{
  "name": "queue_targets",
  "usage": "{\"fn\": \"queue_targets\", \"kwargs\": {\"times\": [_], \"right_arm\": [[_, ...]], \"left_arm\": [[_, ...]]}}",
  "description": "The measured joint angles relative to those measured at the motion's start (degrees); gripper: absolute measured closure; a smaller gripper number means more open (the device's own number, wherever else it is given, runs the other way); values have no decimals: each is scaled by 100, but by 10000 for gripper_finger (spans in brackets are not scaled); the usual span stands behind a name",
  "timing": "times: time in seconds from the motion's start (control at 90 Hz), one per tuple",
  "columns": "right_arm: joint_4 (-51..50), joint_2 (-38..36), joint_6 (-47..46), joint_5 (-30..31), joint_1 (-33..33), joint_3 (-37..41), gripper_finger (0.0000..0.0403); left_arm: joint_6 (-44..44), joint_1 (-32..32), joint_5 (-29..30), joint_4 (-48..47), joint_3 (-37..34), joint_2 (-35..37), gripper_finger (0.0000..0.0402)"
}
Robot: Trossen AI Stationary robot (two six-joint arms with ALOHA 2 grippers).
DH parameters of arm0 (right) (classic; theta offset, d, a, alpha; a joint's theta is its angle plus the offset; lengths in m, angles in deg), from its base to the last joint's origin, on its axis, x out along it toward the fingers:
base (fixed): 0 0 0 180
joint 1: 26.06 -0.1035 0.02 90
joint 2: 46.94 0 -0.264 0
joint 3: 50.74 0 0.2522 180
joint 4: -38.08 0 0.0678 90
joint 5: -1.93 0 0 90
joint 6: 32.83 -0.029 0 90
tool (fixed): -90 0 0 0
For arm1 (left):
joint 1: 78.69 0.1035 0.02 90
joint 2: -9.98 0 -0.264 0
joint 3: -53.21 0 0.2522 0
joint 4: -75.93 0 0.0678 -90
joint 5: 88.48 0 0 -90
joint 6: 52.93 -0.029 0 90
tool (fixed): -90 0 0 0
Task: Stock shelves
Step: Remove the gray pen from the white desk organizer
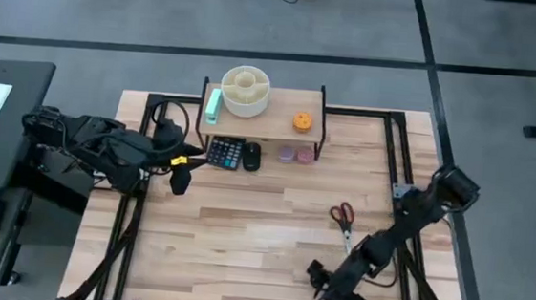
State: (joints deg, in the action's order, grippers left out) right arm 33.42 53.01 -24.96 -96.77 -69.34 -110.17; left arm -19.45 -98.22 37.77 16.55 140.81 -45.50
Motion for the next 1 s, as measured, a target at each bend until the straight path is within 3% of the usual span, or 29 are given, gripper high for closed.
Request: {"fn": "queue_targets", "kwargs": {"times": [0.4,0.789,1.0], "right_arm": [[207,427,207,379,-293,-7,228],[-102,419,-179,550,-365,-24,356],[-314,412,-473,609,-353,-25,393]], "left_arm": [[22,1,-10,0,0,0,286],[22,0,-13,3,-1,0,286],[37,2,-39,3,0,0,286]]}}
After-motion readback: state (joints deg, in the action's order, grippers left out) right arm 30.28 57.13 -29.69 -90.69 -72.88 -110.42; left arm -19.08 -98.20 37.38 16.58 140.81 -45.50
